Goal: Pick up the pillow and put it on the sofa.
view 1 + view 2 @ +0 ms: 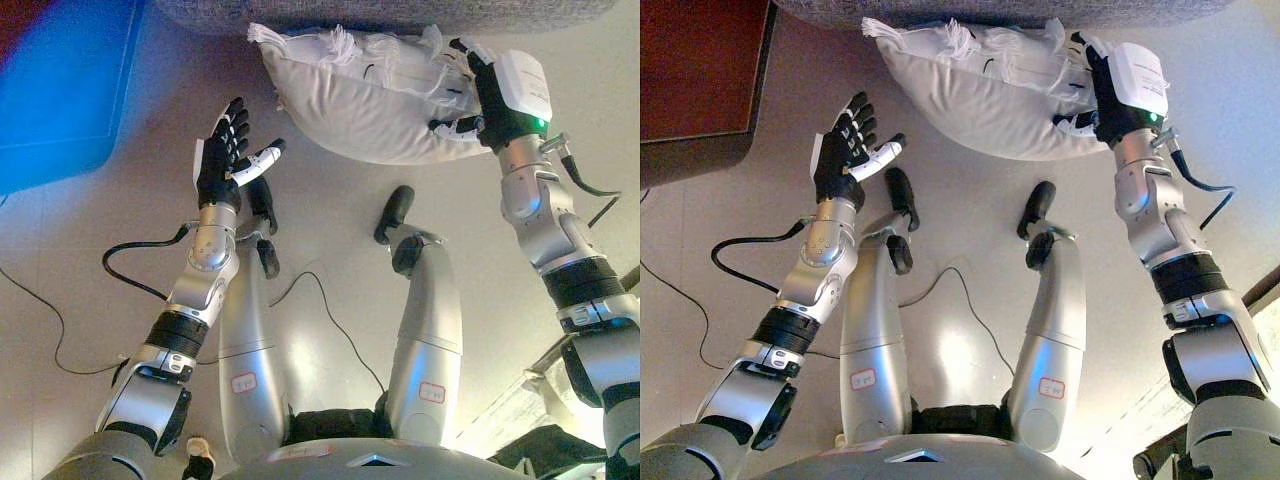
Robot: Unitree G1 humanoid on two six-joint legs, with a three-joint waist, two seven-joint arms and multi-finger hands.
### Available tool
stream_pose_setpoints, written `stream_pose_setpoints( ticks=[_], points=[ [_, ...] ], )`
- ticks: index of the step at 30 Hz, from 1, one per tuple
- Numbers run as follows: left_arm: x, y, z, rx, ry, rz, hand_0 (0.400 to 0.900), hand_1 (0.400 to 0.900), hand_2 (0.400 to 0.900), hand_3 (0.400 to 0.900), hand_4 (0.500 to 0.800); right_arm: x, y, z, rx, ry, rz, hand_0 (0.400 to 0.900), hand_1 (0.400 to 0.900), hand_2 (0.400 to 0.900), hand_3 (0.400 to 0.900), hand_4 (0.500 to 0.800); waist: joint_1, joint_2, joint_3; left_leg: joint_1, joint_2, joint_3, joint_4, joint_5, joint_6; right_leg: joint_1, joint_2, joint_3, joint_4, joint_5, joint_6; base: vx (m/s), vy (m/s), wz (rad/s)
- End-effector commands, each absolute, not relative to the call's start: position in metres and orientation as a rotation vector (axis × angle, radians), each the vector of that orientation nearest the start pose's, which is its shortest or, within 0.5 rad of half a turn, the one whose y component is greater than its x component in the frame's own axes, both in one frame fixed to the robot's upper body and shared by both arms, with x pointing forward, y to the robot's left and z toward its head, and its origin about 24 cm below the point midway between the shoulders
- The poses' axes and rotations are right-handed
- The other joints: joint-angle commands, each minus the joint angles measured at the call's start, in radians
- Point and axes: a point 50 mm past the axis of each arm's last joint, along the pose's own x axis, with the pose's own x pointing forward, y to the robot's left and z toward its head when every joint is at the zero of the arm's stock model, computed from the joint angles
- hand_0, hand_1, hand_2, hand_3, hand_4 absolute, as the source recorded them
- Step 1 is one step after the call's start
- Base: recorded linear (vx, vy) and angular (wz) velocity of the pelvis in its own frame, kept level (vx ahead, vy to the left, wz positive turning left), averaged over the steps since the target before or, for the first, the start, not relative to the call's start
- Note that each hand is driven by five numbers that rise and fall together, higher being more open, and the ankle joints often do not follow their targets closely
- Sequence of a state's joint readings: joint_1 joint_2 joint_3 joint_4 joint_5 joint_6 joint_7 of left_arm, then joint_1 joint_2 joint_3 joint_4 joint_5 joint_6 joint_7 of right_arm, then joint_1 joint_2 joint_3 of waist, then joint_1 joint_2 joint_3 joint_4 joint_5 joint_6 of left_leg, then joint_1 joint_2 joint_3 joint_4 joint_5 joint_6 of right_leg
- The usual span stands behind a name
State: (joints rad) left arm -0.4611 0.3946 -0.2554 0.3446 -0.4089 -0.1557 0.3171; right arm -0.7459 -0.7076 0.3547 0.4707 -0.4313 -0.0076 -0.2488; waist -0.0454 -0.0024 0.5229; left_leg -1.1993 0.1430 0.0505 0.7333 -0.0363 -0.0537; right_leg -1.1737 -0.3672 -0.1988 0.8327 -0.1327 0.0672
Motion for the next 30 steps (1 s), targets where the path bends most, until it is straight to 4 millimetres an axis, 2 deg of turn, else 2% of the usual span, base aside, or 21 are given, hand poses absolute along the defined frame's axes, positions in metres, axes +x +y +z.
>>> stream_pose_setpoints(
  ticks=[1, 7, 12, 16, 17, 18, 19, 21, 30],
  points=[
    [0.328, 0.171, 0.151, -0.054, -0.421, 0.071, 0.9, 0.9, 0.9, 0.9, 0.8, 0.368, -0.224, 0.246, -1.176, -0.533, -0.282, 0.9, 0.9, 0.9, 0.9, 0.8, 0.009, 0.006, -0.009, 0.031, -0.003, -0.061, 0.146, -0.236, -0.031, -0.006, -0.015, 0.026, -0.008, 0.015, 0.091, 0.0, 0.0, 0.0],
    [0.328, 0.172, 0.157, -0.071, -0.431, 0.072, 0.9, 0.9, 0.9, 0.9, 0.8, 0.377, -0.212, 0.277, -1.152, -0.559, -0.243, 0.9, 0.9, 0.9, 0.9, 0.8, 0.028, -0.001, -0.007, -0.024, -0.014, -0.073, 0.173, -0.239, -0.032, -0.066, -0.015, 0.031, 0.022, 0.007, 0.087, 0.0, 0.0, 0.0],
    [0.326, 0.171, 0.154, -0.071, -0.418, 0.056, 0.9, 0.9, 0.9, 0.9, 0.8, 0.382, -0.203, 0.302, -1.146, -0.581, -0.232, 0.9, 0.9, 0.9, 0.9, 0.8, 0.041, -0.011, -0.007, -0.049, -0.017, -0.083, 0.183, -0.237, -0.036, -0.092, -0.014, 0.031, 0.027, 0.011, 0.084, 0.0, 0.001, -0.02],
    [0.325, 0.173, 0.151, -0.077, -0.395, 0.043, 0.9, 0.9, 0.9, 0.9, 0.8, 0.39, -0.186, 0.325, -1.11, -0.561, -0.174, 0.9, 0.9, 0.9, 0.9, 0.8, 0.051, -0.023, -0.013, -0.063, -0.016, -0.087, 0.177, -0.229, -0.041, -0.104, -0.009, 0.027, 0.02, 0.016, 0.081, 0.0, -0.001, -0.02],
    [0.325, 0.173, 0.151, -0.077, -0.393, 0.032, 0.9, 0.9, 0.9, 0.9, 0.8, 0.391, -0.182, 0.331, -1.114, -0.552, -0.153, 0.873, 0.873, 0.873, 0.873, 0.784, 0.053, -0.026, -0.015, -0.066, -0.015, -0.087, 0.174, -0.227, -0.042, -0.104, -0.01, 0.024, 0.017, 0.017, 0.081, 0.0, 0.0, 0.0],
    [0.324, 0.173, 0.15, -0.079, -0.391, 0.029, 0.9, 0.9, 0.9, 0.9, 0.8, 0.391, -0.177, 0.337, -1.088, -0.56, -0.136, 0.59, 0.59, 0.59, 0.59, 0.614, 0.051, -0.028, -0.015, -0.067, -0.014, -0.089, 0.168, -0.224, -0.043, -0.105, -0.008, 0.023, 0.012, 0.019, 0.081, 0.01, 0.015, -0.03],
    [0.324, 0.173, 0.15, -0.088, -0.389, 0.028, 0.9, 0.9, 0.9, 0.9, 0.8, 0.39, -0.174, 0.342, -1.049, -0.576, -0.128, 0.4, 0.4, 0.4, 0.4, 0.5, 0.05, -0.031, -0.017, -0.067, -0.014, -0.09, 0.162, -0.221, -0.044, -0.105, -0.007, 0.022, 0.006, 0.021, 0.082, 0.01, 0.01, -0.03],
    [0.324, 0.172, 0.147, -0.081, -0.374, 0.022, 0.9, 0.9, 0.9, 0.9, 0.8, 0.389, -0.167, 0.349, -1.01, -0.603, -0.105, 0.4, 0.4, 0.4, 0.4, 0.5, 0.046, -0.037, -0.018, -0.067, -0.015, -0.092, 0.151, -0.216, -0.045, -0.103, -0.006, 0.019, -0.002, 0.024, 0.083, 0.0, 0.0, 0.0],
    [0.328, 0.168, 0.148, -0.072, -0.372, 0.014, 0.9, 0.9, 0.9, 0.9, 0.8, 0.385, -0.159, 0.352, -0.886, -0.655, -0.061, 0.4, 0.4, 0.4, 0.4, 0.5, 0.036, -0.048, -0.012, -0.048, -0.017, -0.097, 0.109, -0.197, -0.048, -0.075, -0.002, 0.005, -0.031, 0.033, 0.091, 0.0, 0.002, 0.02]
  ],
)
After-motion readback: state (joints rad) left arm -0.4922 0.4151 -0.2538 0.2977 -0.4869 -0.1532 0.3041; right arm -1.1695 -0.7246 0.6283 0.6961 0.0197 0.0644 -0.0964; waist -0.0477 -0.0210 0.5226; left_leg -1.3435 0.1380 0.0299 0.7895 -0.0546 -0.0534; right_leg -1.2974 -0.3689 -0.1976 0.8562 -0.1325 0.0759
